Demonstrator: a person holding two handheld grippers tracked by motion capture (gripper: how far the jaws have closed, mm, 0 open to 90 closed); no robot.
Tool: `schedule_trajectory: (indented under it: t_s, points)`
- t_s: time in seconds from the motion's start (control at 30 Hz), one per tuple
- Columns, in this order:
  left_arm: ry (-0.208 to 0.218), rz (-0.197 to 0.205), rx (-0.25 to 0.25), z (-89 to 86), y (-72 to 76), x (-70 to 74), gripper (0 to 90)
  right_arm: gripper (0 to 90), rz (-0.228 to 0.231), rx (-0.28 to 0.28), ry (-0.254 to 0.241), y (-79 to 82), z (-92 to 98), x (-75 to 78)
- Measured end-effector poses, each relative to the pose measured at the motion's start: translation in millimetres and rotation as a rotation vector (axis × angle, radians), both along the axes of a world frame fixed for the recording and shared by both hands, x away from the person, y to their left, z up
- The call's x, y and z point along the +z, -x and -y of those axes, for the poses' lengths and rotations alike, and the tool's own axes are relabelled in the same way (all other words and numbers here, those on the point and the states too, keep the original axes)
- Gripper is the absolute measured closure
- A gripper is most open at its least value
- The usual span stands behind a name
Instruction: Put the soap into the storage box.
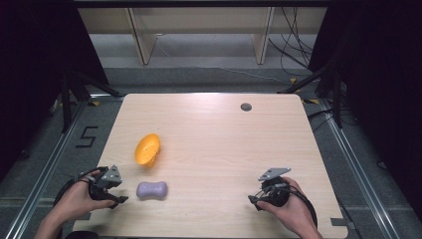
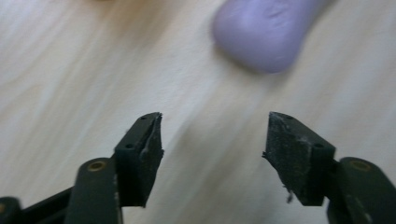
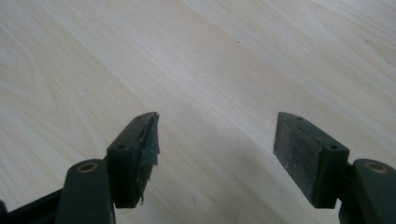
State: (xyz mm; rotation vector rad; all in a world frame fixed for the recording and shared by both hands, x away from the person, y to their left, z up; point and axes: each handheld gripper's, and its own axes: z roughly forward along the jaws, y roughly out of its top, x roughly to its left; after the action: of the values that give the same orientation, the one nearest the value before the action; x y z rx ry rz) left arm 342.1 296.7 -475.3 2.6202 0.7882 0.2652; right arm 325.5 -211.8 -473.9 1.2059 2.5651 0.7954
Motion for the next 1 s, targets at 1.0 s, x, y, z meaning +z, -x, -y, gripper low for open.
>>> schedule_trajectory:
  t_s: [1.0]
  points:
    - [-0.189,-0.102,-0.395,88.7,-41.2,9.6,32.1,31.8,0.006,0.03,0.01,-0.7,-0.4,-3.6]
